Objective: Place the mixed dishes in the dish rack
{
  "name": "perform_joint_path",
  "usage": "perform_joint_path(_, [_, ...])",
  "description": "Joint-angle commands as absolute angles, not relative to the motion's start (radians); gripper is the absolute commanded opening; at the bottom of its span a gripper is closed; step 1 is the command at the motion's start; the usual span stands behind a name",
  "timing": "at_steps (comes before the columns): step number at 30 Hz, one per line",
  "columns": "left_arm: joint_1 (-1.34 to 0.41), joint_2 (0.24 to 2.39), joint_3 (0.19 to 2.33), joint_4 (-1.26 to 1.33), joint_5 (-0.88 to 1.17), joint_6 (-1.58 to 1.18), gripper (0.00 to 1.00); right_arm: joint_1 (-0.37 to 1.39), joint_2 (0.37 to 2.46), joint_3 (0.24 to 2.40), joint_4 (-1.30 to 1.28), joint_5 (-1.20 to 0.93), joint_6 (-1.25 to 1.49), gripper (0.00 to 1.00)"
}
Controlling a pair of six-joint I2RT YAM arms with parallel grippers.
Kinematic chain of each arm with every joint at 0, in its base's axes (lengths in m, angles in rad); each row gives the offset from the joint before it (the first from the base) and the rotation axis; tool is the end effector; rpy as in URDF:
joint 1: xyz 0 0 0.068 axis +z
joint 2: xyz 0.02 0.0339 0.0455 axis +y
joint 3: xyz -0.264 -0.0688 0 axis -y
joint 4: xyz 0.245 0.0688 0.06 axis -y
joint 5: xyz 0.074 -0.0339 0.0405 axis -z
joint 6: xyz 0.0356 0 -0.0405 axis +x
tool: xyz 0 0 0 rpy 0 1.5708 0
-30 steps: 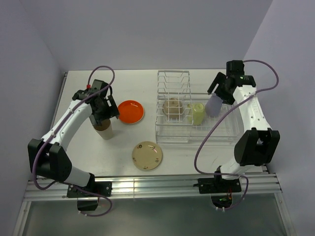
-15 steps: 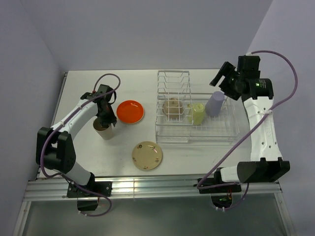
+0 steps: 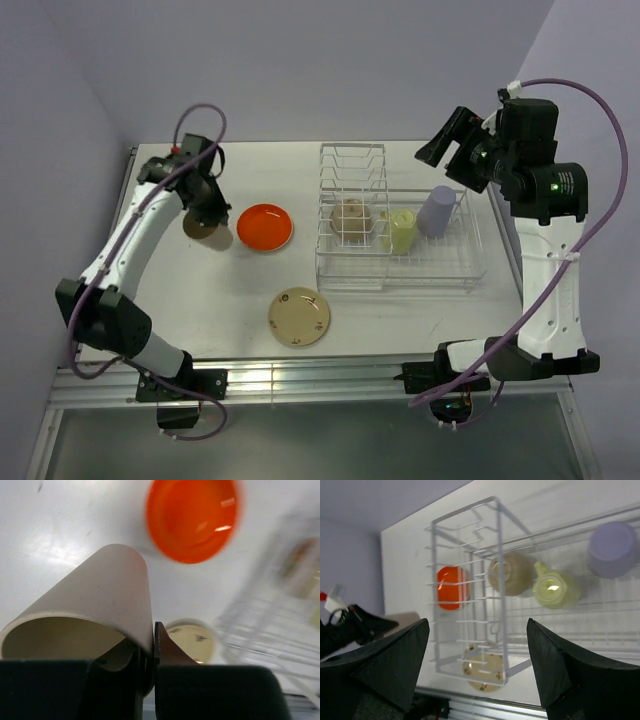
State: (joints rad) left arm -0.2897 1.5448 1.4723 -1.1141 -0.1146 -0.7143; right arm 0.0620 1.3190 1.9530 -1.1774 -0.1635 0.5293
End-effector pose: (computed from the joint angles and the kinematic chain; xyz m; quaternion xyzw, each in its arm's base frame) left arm 0.2914 -0.0826 0.3181 -0.2172 0.9557 -0.0424 0.1941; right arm 0.2087 0.0188 0.5062 0.1619 0.8537 0.2107 0.4478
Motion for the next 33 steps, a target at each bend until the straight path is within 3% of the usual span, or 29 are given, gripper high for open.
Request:
perform_joint_path(1, [-0.295, 1.413, 1.751, -1.230, -0.011, -0.770, 0.00, 0.115, 1.336, 2.008, -1.180, -0.355, 0.522, 0.86])
perform_joint_path(4, [-0.295, 1.391, 1.923, -1.209, 0.197, -0.810, 0.00, 0.152, 1.327, 1.961, -1.084, -0.576, 0.563, 0.86])
perform_joint_path(7, [-0.295, 1.341, 1.945, -1.073, 0.398, -0.889, 0.00, 0.196, 1.299, 1.873, -0.906, -0.784, 0.645, 0.86])
perform_joint_path(13, [-0.296, 1.128, 1.561, -0.564, 0.734, -1.251, 0.00, 0.267, 1.256, 1.717, -0.532, -0.988, 0.855, 0.86])
perform_joint_path(17, [-0.299, 1.071, 1.386, -0.330, 0.781, -1.365, 0.00, 0.304, 1.246, 1.622, -0.321, -1.011, 1.003, 0.86])
perform_joint_path(33, [-0.311, 1.074, 1.336, -0.074, 0.836, -1.525, 0.00, 0.480, 1.385, 1.738, -0.566, -0.844, 0.822, 0.86])
